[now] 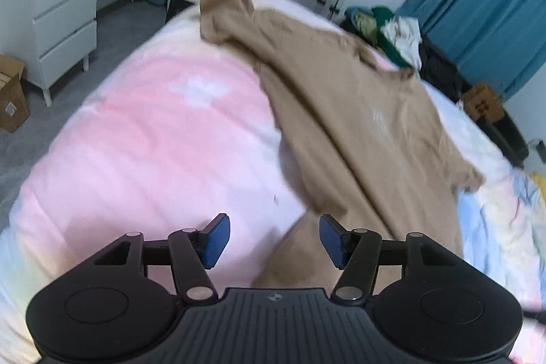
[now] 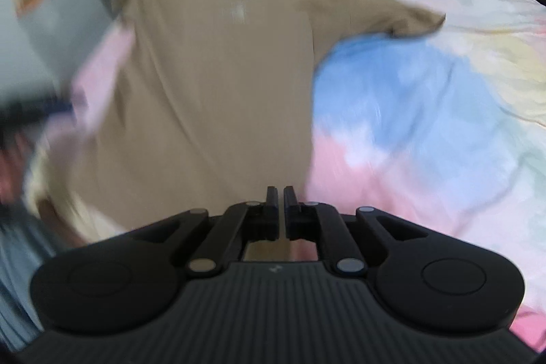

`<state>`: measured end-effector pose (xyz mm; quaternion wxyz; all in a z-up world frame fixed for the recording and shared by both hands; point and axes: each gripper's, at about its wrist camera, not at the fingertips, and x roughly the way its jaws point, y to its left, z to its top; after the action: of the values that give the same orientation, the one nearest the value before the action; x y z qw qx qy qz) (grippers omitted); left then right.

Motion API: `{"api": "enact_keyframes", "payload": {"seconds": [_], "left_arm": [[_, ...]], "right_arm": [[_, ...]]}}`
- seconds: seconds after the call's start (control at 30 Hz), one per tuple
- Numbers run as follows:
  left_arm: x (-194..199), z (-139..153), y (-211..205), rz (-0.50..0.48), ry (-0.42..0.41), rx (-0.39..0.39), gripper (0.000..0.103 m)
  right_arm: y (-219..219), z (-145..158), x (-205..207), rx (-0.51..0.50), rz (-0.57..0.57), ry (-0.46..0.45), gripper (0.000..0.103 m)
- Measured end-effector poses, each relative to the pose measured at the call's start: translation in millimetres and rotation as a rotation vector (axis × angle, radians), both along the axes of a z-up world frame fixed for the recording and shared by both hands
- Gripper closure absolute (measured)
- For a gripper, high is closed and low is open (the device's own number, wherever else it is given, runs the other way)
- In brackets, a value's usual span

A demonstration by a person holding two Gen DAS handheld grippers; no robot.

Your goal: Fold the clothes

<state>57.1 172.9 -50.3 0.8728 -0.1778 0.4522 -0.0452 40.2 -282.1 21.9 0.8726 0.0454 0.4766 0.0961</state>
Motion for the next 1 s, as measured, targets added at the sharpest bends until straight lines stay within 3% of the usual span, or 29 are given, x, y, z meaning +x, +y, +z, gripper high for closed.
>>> {"api": "enact_keyframes", "payload": {"seconds": [0.03, 0.1, 0.17, 0.37, 0.5, 0.53, 0.63, 0.67, 0.73, 0.9, 1.0], "left_arm": [[0, -3, -3, -0.007, 0.016, 0.013, 0.043], [2, -10, -9, -0.022, 0.044, 0.047, 0.043], [4, -16, -13, -0.037, 0.063, 0.079, 0.043], [6, -24, -28, -0.093, 0.088, 0.145, 0.041], [13, -27, -40, -0.174, 0.135, 0.145, 0.045], [15, -28, -45, -0.208, 0.150, 0.148, 0.048], [17, -32, -54, -0.271, 0.206, 0.197, 0.075], [17, -33, -54, -0.277, 0.223, 0.196, 0.085], [13, -26, -49, -0.274, 0.255, 0.175, 0.097], [0, -4, -33, -0.250, 0.333, 0.108, 0.100], [-5, -2, -31, -0.225, 0.361, 0.147, 0.100]], "right_arm": [[2, 2, 6, 0.034, -0.013, -0.033, 0.089], [6, 1, 19, 0.099, -0.042, -0.093, 0.067], [9, -10, 29, 0.133, -0.075, -0.133, 0.055], [13, -59, 53, 0.159, -0.174, -0.207, 0.055], [15, -91, 69, 0.175, -0.240, -0.256, 0.053], [16, -99, 73, 0.180, -0.256, -0.268, 0.053], [1, -101, 76, 0.232, -0.287, -0.270, 0.053], [-3, -102, 76, 0.252, -0.300, -0.270, 0.053], [-11, -103, 76, 0.290, -0.325, -0.268, 0.053], [-8, -107, 75, 0.254, -0.317, -0.240, 0.053], [-5, -107, 72, 0.237, -0.311, -0.233, 0.053]]}}
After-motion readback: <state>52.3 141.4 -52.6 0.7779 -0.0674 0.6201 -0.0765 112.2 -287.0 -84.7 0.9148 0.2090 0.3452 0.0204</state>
